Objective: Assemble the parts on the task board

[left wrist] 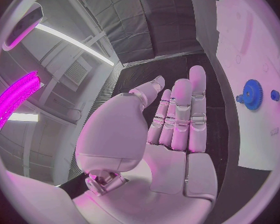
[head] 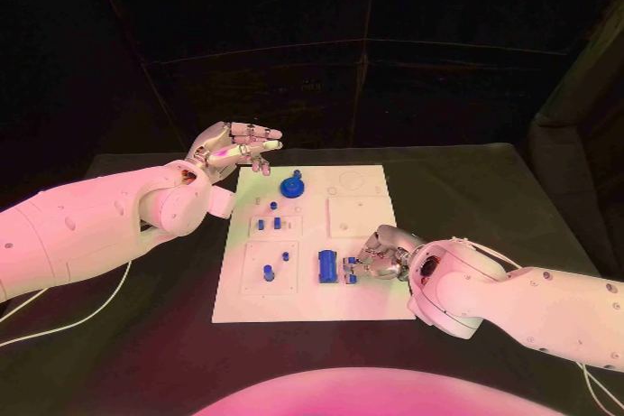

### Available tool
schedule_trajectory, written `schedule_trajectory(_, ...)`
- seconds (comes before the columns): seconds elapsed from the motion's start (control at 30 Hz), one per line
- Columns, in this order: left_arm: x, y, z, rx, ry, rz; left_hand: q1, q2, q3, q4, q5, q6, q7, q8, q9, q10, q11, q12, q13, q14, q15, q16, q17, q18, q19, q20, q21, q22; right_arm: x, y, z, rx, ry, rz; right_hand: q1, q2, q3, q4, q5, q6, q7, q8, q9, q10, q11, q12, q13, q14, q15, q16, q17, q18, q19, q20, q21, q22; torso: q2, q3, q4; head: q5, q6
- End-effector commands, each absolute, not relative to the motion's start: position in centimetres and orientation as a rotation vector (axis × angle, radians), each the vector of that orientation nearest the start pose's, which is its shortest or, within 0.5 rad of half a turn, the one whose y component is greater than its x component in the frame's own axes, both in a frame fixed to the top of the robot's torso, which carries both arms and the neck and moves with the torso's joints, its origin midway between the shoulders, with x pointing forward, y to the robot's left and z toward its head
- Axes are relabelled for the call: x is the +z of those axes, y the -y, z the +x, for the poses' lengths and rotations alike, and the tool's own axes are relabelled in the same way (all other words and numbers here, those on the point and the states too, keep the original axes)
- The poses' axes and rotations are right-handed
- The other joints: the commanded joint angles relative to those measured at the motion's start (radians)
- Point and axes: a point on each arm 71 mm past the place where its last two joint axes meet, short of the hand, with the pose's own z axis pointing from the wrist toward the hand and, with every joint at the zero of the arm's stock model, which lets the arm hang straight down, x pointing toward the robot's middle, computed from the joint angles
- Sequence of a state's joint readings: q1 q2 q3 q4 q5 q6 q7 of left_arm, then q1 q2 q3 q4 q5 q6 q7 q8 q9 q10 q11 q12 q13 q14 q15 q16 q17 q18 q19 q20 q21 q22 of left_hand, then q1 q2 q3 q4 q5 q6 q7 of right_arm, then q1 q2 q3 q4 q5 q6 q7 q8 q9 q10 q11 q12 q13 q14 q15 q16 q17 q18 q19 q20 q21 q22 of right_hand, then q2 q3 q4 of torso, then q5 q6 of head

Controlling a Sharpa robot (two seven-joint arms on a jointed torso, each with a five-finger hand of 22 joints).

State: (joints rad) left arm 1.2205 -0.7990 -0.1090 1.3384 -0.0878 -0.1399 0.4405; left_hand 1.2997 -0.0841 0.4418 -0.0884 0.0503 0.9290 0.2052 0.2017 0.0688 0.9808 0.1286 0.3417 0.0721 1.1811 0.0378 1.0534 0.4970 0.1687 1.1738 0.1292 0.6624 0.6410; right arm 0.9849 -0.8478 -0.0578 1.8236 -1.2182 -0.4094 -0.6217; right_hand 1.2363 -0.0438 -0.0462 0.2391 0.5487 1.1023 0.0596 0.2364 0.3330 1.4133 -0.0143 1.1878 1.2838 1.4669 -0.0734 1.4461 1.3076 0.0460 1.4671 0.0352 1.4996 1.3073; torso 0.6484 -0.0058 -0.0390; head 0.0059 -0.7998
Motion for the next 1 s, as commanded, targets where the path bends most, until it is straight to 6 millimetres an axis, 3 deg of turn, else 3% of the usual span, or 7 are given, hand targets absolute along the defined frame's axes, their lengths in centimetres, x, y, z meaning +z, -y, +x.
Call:
schedule_trajectory(0.03, -19.8, -23.3, 51.3, -1.562, -1.488, -0.973, 0.012, 0.001, 0.001, -0.006, 0.005, -0.007, 0.0, 0.006, 0.0, -0.005, 0.001, 0.004, -0.001, -0.007, 0.0, 0.004, -0.001, 0.014, -0.001, 0.005, -0.004, -0.001, -26.5, 14.8, 37.8, 0.597, -2.069, 0.389, -0.01, 0.004, -0.001, 0.009, -0.005, 0.006, 0.003, 0.0, 0.002, 0.008, -0.001, -0.002, 0.0, 0.06, -0.008, 0.004, 0.009, -0.017, 0.044, -0.006, 0.006, 0.142, 0.0, 0.0, 0.0, 0.001, -0.001)
schedule_trajectory(0.13, -19.8, -23.3, 51.3, -1.563, -1.49, -0.974, 0.012, 0.001, 0.001, -0.006, 0.005, -0.007, 0.0, 0.006, 0.0, -0.005, 0.001, 0.004, -0.001, -0.007, 0.0, 0.004, -0.001, 0.014, -0.001, 0.005, -0.004, -0.001, -26.5, 14.8, 37.8, 0.596, -2.069, 0.387, -0.018, 0.003, -0.009, 0.015, -0.013, 0.007, 0.003, -0.001, 0.004, 0.009, -0.001, -0.003, -0.001, 0.06, -0.008, 0.004, 0.008, -0.017, 0.044, -0.006, 0.006, 0.142, -0.001, -0.0002, 0.0001, -0.001, -0.001)
schedule_trajectory(0.23, -19.8, -23.3, 51.3, -1.563, -1.492, -0.974, 0.012, 0.001, 0.001, -0.006, 0.005, -0.007, 0.0, 0.006, 0.0, -0.005, 0.001, 0.004, -0.001, -0.007, 0.0, 0.004, -0.001, 0.014, -0.001, 0.005, -0.004, -0.001, -26.6, 14.8, 37.8, 0.59, -2.081, 0.376, -0.028, 0.001, -0.024, 0.024, -0.055, 0.008, 0.003, -0.002, 0.008, 0.01, 0.0, -0.004, 0.0, 0.06, -0.007, 0.004, 0.009, -0.017, 0.044, -0.006, 0.006, 0.142, -0.001, -0.0003, 0.0003, 0.0, -0.002)
schedule_trajectory(0.43, -19.8, -23.3, 51.3, -1.563, -1.493, -0.974, 0.012, 0.001, 0.001, -0.006, 0.005, -0.007, 0.0, 0.006, 0.0, -0.005, 0.001, 0.004, -0.001, -0.007, 0.0, 0.004, -0.001, 0.014, -0.001, 0.005, -0.004, -0.001, -26.9, 14.8, 37.8, 0.563, -2.115, 0.346, -0.048, 0.001, -0.071, 0.039, -0.245, 0.006, 0.003, -0.006, 0.022, 0.009, 0.002, -0.011, 0.001, 0.059, -0.006, 0.002, 0.006, -0.017, 0.043, -0.005, 0.005, 0.141, -0.001, -0.0007, 0.0008, 0.0, -0.002)
schedule_trajectory(0.57, -19.8, -23.3, 51.3, -1.562, -1.494, -0.975, 0.012, 0.001, 0.001, -0.006, 0.005, -0.007, 0.0, 0.006, 0.0, -0.005, 0.001, 0.004, -0.001, -0.007, 0.0, 0.004, -0.001, 0.014, -0.001, 0.005, -0.004, -0.001, -27.0, 14.9, 37.8, 0.543, -2.129, 0.329, -0.051, 0.002, -0.09, 0.041, -0.291, 0.004, 0.004, -0.009, 0.028, 0.008, 0.002, -0.015, 0.0, 0.058, -0.005, 0.0, 0.003, -0.017, 0.042, -0.004, 0.004, 0.14, -0.001, -0.0002, -0.0001, 0.001, -0.003)
schedule_trajectory(0.8, -19.8, -23.3, 51.3, -1.562, -1.495, -0.975, 0.012, 0.001, 0.001, -0.006, 0.005, -0.007, 0.0, 0.006, 0.0, -0.005, 0.001, 0.004, -0.001, -0.007, 0.0, 0.004, -0.001, 0.014, -0.001, 0.005, -0.004, -0.001, -26.8, 15.2, 37.9, 0.549, -2.097, 0.33, -0.021, 0.02, -0.089, 0.026, -0.282, 0.003, 0.004, -0.01, 0.034, 0.008, 0.002, -0.014, 0.003, 0.058, -0.006, -0.001, 0.003, -0.016, 0.042, -0.004, 0.003, 0.139, -0.001, 0.0002, -0.0002, -0.001, -0.002)
schedule_trajectory(1.0, -19.8, -23.3, 51.3, -1.561, -1.495, -0.976, 0.012, 0.001, 0.001, -0.006, 0.005, -0.007, 0.0, 0.006, 0.0, -0.005, 0.001, 0.004, -0.001, -0.007, 0.0, 0.004, -0.001, 0.014, -0.001, 0.005, -0.004, -0.001, -25.6, 15.4, 38.1, 0.72, -1.941, 0.306, 0.083, 0.034, -0.068, -0.043, -0.234, -0.028, 0.013, -0.03, 0.034, 0.0, 0.007, -0.024, 0.001, 0.057, -0.003, -0.005, -0.002, -0.014, 0.036, -0.003, -0.003, 0.13, -0.001, 0.0001, 0.0007, -0.001, 0.0)
